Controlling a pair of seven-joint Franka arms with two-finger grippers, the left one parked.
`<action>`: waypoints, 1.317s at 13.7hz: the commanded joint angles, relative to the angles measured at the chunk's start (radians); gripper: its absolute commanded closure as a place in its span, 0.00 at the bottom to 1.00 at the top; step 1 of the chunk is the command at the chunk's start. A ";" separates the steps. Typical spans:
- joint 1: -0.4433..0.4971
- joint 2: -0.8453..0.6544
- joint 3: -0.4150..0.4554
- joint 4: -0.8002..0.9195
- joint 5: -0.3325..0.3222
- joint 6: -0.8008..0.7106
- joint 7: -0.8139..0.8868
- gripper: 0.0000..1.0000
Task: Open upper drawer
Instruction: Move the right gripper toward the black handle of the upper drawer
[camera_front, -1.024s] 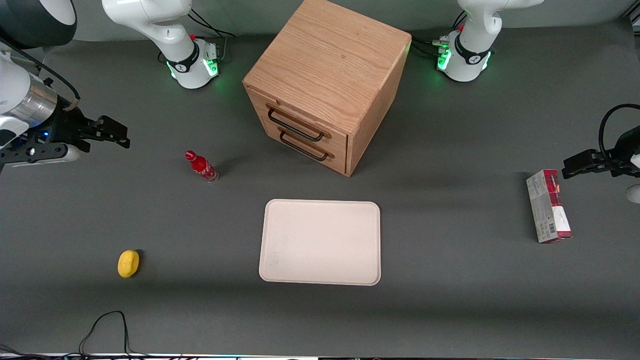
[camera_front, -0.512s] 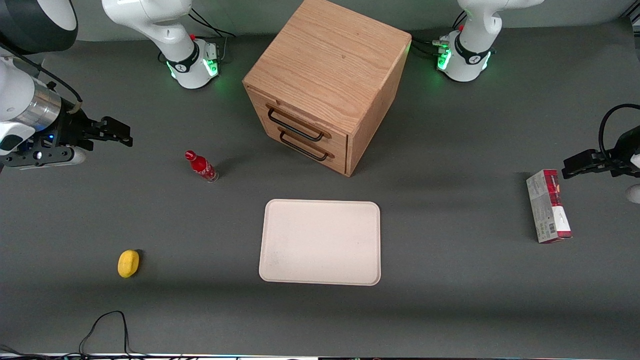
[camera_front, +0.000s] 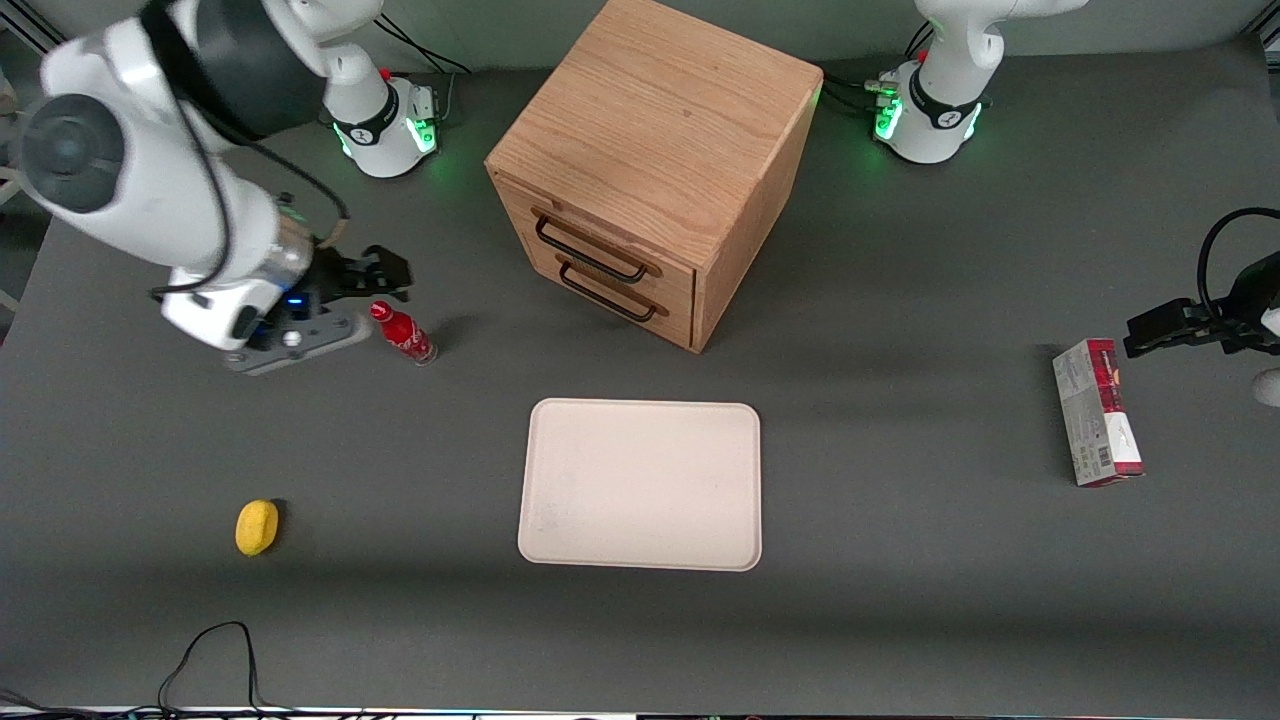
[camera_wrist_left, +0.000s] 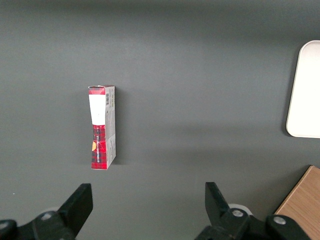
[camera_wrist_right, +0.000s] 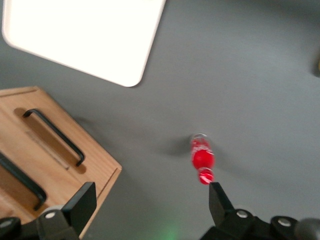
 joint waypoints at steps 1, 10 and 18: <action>0.072 0.031 -0.004 0.047 0.041 -0.031 0.016 0.00; 0.229 0.062 0.001 0.055 0.058 -0.028 0.001 0.00; 0.264 0.165 0.025 0.107 0.061 0.052 -0.267 0.00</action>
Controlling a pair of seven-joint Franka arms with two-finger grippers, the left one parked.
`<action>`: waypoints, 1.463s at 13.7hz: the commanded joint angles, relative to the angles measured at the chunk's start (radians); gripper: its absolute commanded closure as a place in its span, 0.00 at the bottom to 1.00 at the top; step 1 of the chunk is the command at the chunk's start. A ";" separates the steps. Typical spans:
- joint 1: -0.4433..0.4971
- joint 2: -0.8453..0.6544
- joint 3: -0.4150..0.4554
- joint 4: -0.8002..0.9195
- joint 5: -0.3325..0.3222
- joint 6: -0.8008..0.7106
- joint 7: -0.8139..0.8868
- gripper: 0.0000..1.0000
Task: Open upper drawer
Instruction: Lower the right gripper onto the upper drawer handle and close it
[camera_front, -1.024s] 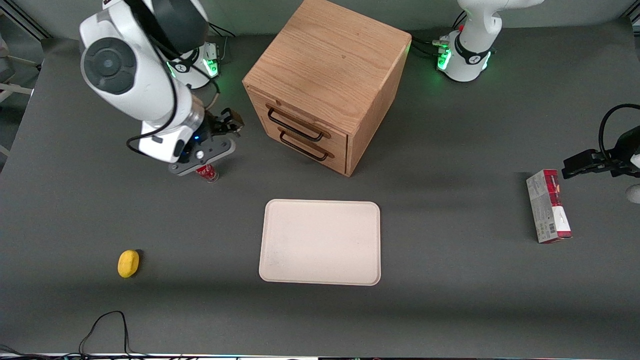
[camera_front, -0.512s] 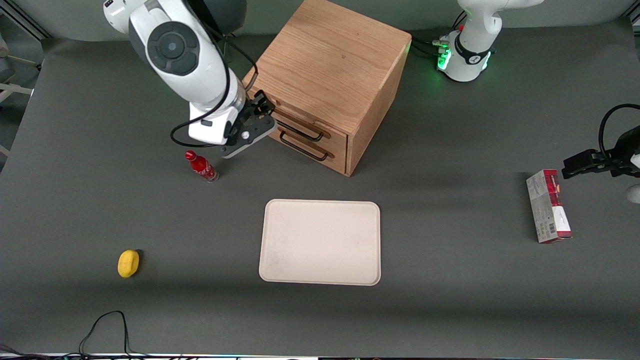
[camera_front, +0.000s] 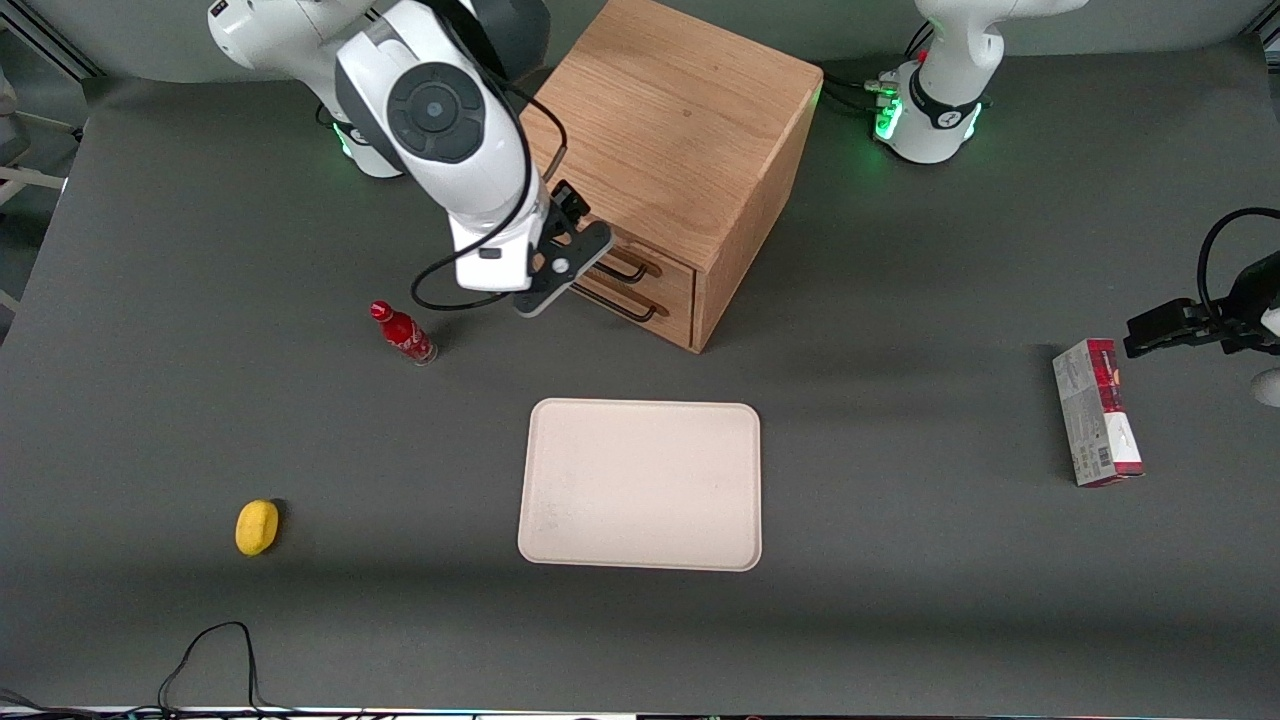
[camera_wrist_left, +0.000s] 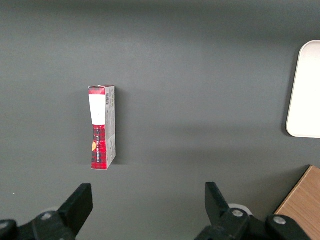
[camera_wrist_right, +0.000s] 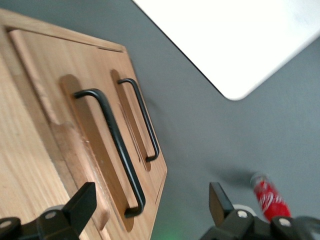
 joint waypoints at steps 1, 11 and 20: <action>0.004 0.050 -0.001 0.051 0.013 -0.002 -0.099 0.00; 0.026 0.136 0.007 0.042 0.026 -0.008 -0.297 0.00; 0.022 0.182 0.008 0.038 0.026 -0.018 -0.311 0.00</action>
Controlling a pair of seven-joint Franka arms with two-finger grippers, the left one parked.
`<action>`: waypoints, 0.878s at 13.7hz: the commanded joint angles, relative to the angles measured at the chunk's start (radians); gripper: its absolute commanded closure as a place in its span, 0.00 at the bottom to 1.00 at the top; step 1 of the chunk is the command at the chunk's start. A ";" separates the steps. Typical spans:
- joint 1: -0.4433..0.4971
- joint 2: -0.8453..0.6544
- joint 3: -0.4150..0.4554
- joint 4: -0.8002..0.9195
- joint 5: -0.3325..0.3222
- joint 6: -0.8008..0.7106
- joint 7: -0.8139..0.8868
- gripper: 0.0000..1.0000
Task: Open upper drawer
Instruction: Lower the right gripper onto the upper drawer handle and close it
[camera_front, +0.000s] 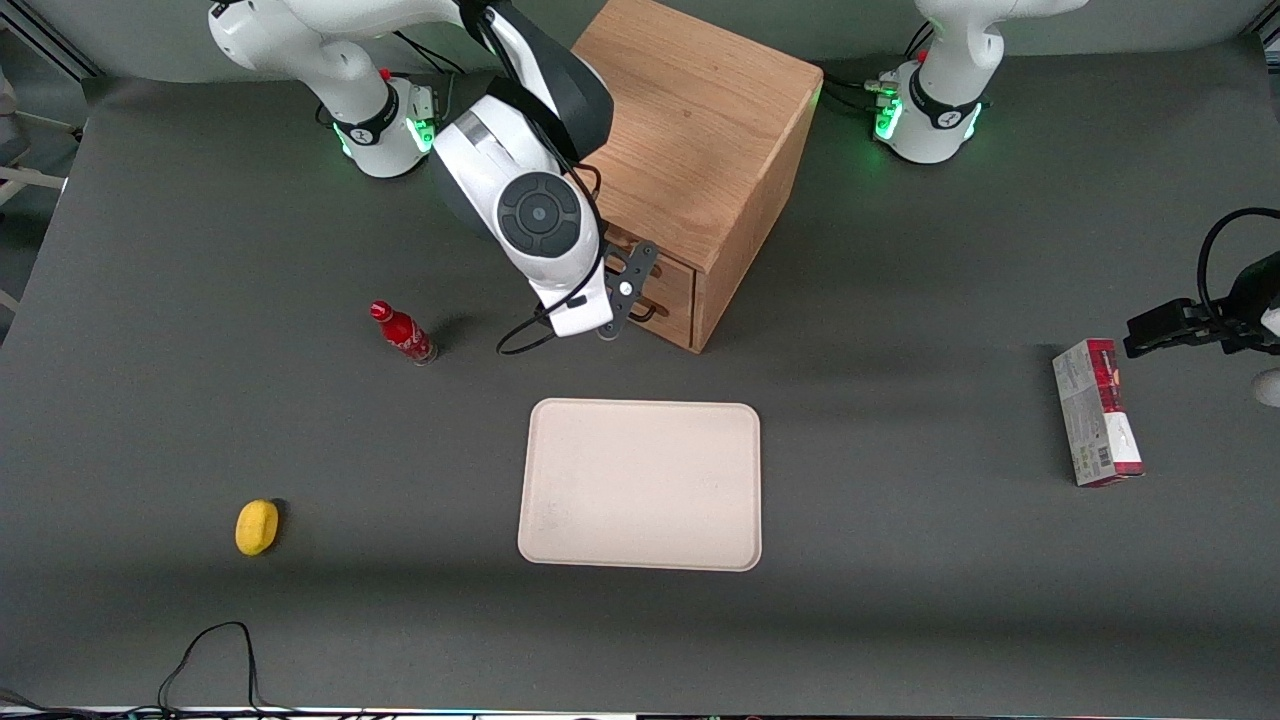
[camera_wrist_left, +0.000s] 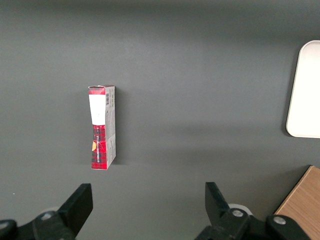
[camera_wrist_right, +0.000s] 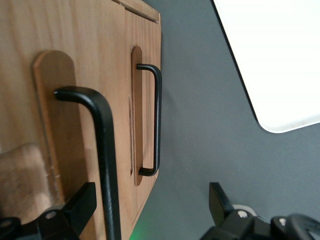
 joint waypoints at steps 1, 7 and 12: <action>0.000 0.022 -0.001 0.019 0.016 -0.015 -0.027 0.00; -0.028 0.043 -0.010 0.034 -0.008 -0.002 -0.029 0.00; -0.111 0.054 -0.010 0.079 -0.005 0.001 -0.086 0.00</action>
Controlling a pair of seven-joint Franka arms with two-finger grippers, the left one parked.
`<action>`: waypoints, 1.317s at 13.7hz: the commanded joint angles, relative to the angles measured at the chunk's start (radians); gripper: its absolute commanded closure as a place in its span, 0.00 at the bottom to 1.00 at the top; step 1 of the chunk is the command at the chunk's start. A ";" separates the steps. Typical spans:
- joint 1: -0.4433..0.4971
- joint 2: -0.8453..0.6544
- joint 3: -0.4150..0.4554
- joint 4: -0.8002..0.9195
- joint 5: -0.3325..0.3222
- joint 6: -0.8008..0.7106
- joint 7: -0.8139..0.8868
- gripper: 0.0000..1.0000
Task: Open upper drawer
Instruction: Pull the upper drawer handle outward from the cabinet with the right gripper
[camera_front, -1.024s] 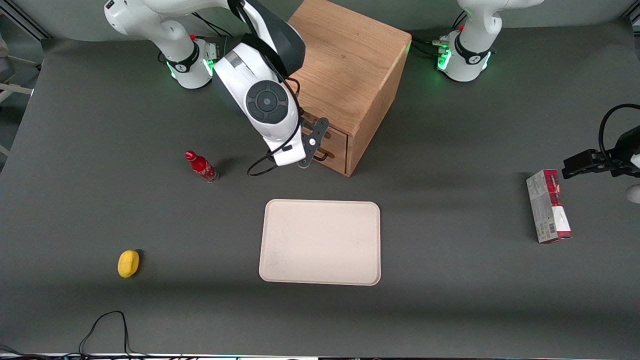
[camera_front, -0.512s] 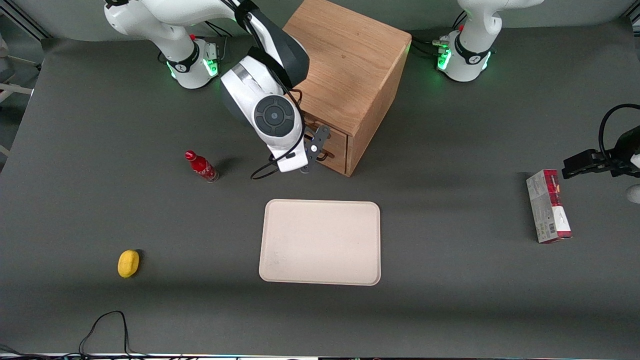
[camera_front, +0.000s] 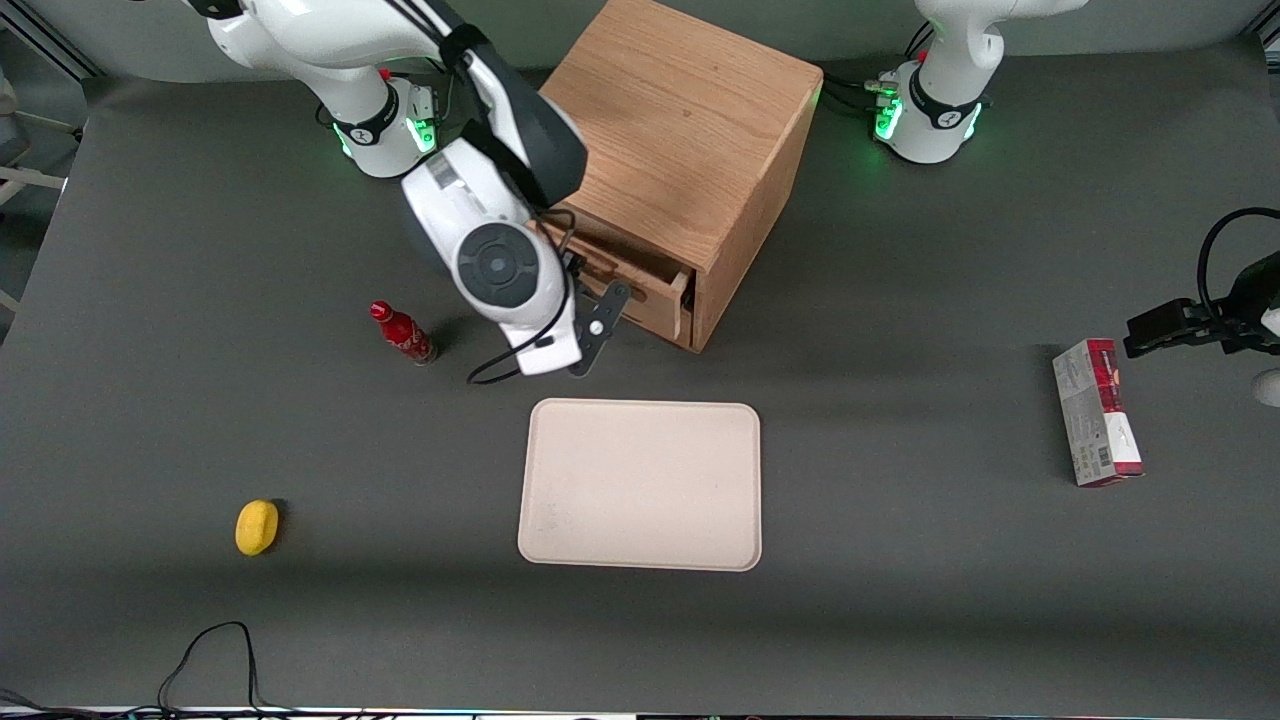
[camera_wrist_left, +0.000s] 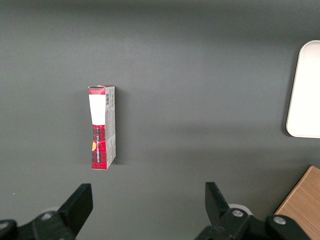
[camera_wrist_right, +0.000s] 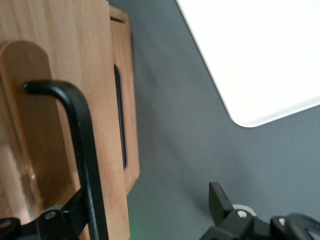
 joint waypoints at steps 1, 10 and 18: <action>-0.029 0.036 0.002 0.054 -0.003 -0.004 -0.030 0.00; -0.076 0.090 0.002 0.107 -0.003 0.061 -0.030 0.00; -0.146 0.139 0.002 0.190 -0.003 0.062 -0.066 0.00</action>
